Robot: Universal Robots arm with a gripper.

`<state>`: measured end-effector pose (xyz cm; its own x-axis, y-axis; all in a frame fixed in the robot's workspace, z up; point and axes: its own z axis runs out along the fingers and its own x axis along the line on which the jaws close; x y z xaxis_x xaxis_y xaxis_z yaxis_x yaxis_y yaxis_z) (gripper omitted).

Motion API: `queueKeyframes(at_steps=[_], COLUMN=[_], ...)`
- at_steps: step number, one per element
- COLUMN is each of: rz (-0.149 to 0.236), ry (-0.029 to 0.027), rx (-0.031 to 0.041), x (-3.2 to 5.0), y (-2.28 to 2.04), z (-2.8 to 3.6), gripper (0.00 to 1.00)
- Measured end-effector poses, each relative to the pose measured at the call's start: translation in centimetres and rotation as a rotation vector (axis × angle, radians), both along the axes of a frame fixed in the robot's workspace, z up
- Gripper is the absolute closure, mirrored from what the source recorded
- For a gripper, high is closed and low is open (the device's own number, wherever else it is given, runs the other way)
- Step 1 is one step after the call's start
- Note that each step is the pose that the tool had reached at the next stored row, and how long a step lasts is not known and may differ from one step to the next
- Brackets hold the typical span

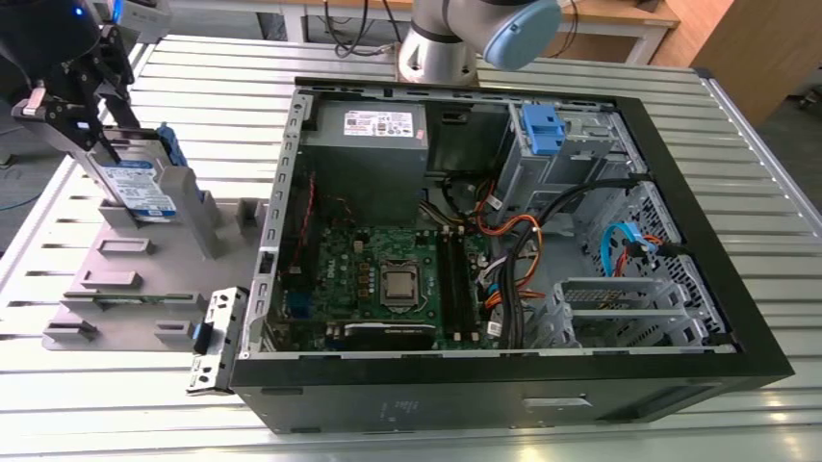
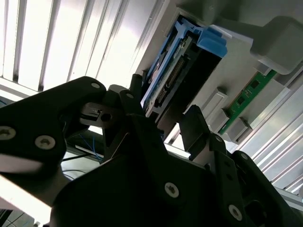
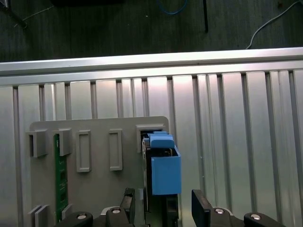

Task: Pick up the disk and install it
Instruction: 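Pick up the disk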

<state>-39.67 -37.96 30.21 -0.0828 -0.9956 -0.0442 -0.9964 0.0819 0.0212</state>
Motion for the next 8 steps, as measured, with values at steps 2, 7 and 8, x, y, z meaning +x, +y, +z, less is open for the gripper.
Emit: queueKeyframes(at_steps=[2,7,8], rz=[-0.018,-0.025,-0.025], ry=[0.0002,0.0000,-0.0001], rx=[-0.0001,-0.0001,0.0000], x=[0.00,0.00,-0.01], y=[0.00,0.00,-0.01], z=[-0.01,-0.03,-0.03], gripper=[0.41,0.41,0.41])
